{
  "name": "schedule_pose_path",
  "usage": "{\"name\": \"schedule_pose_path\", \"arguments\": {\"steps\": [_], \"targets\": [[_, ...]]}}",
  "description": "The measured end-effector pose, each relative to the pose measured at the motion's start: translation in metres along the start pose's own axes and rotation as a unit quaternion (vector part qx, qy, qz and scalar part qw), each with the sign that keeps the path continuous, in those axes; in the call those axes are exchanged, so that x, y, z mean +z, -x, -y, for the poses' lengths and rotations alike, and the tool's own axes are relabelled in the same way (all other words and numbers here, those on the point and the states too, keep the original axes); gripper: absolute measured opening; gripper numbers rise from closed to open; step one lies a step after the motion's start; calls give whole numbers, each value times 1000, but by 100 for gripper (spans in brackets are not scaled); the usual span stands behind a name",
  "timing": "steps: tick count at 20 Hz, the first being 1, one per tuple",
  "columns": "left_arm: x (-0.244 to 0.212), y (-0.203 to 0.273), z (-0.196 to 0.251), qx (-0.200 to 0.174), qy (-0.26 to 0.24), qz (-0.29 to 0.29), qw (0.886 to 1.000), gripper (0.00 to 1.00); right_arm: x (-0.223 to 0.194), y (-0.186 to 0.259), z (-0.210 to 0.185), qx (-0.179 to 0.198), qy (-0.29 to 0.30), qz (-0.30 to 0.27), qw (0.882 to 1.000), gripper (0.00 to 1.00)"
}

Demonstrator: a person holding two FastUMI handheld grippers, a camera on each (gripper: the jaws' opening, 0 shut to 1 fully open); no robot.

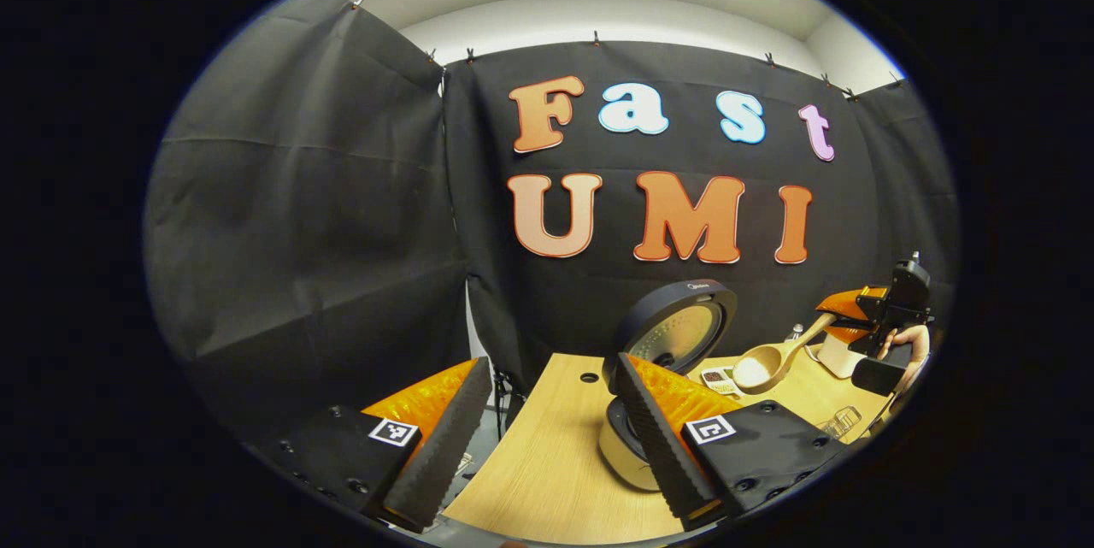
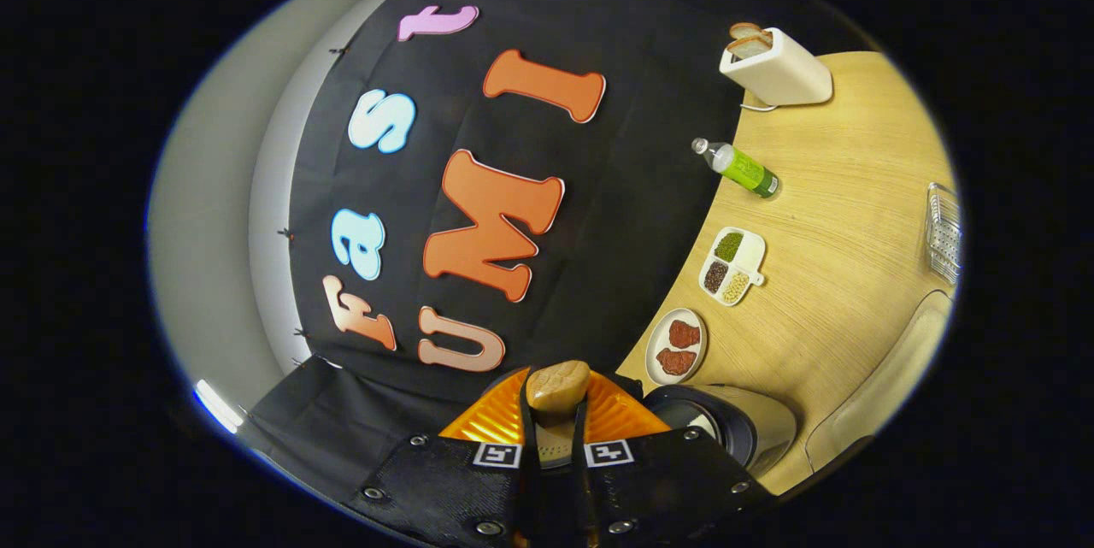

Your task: Close the left gripper, press the button to open the rice cooker; take a wooden spoon from the chopstick holder with the right hand, scoop a spoonful of rice and pour it into the rice cooker, then put the wooden spoon back into the chopstick holder.

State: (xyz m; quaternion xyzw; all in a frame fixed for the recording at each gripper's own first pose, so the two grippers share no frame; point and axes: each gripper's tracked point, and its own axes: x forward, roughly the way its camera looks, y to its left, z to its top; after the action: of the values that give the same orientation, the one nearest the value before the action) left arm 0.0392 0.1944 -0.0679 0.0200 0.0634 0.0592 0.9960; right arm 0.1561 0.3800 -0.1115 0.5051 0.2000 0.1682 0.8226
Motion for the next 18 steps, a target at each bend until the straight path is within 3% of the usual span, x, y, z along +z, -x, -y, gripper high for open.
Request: {"name": "schedule_pose_path", "arguments": {"steps": [3,4,9,18], "targets": [[-2,4,-9,12,-1,-3,1000,98,-9,-13,-1,-11,41,-7,999,12],[-2,6,-13,17,-2,-3,1000,94,-11,-15,0,-13,54,-8,998,13],[-4,7,-18,35,0,-2,999,94,-20,-20,-5,-10,92,-14,996,12],[-3,11,-20,38,-5,-3,999,94,-24,-19,-15,-1,168,-10,986,12]]}}
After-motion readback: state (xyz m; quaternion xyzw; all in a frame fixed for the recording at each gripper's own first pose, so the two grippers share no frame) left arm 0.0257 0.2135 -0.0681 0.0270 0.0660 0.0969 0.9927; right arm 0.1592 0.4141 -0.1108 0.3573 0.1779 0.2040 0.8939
